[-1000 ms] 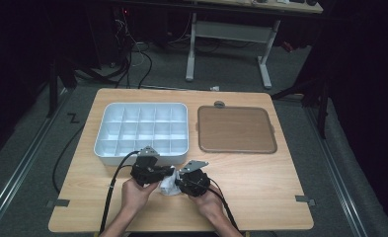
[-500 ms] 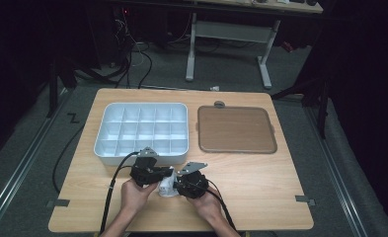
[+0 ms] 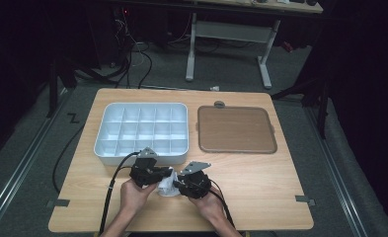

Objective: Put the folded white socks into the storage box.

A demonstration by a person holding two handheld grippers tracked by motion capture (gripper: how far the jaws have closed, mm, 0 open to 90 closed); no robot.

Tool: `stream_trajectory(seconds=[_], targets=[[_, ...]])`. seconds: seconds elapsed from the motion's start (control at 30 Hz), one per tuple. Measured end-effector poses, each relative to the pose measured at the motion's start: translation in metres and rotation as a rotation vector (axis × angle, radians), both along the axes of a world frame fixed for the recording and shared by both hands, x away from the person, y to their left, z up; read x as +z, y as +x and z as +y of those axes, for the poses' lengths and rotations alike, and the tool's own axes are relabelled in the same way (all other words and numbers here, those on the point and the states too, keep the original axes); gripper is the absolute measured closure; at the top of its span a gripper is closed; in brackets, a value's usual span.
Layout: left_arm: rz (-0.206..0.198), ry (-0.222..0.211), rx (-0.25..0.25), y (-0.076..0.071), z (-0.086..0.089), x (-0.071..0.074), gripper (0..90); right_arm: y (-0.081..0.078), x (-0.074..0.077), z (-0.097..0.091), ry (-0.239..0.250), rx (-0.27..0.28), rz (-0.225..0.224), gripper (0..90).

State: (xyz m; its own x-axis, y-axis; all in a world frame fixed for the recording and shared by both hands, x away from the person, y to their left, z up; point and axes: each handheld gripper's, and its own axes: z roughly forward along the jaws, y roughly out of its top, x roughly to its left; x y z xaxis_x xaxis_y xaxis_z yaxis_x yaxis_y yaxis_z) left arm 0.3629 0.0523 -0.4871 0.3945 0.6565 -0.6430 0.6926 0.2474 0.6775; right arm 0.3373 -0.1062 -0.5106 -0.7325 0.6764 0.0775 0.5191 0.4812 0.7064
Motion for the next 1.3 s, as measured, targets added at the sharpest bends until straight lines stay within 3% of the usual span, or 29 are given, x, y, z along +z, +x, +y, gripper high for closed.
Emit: stream_trajectory(seconds=[0.2,0.37,0.67,1.3], targets=[[-0.005,0.005,0.005,0.000,0.001,0.000,84.9,-0.001,0.008,-0.012,0.032,-0.042,-0.012,71.1],[-0.009,0.000,0.007,0.000,0.001,0.001,84.9,0.000,0.008,-0.020,0.022,-0.061,-0.003,75.2],[-0.002,-0.003,0.009,0.002,-0.004,-0.003,84.8,0.003,-0.006,-0.014,-0.017,-0.040,0.020,78.1],[-0.019,0.040,0.041,0.013,-0.011,-0.017,84.8,0.015,-0.016,-0.011,-0.006,-0.036,0.005,82.4]])
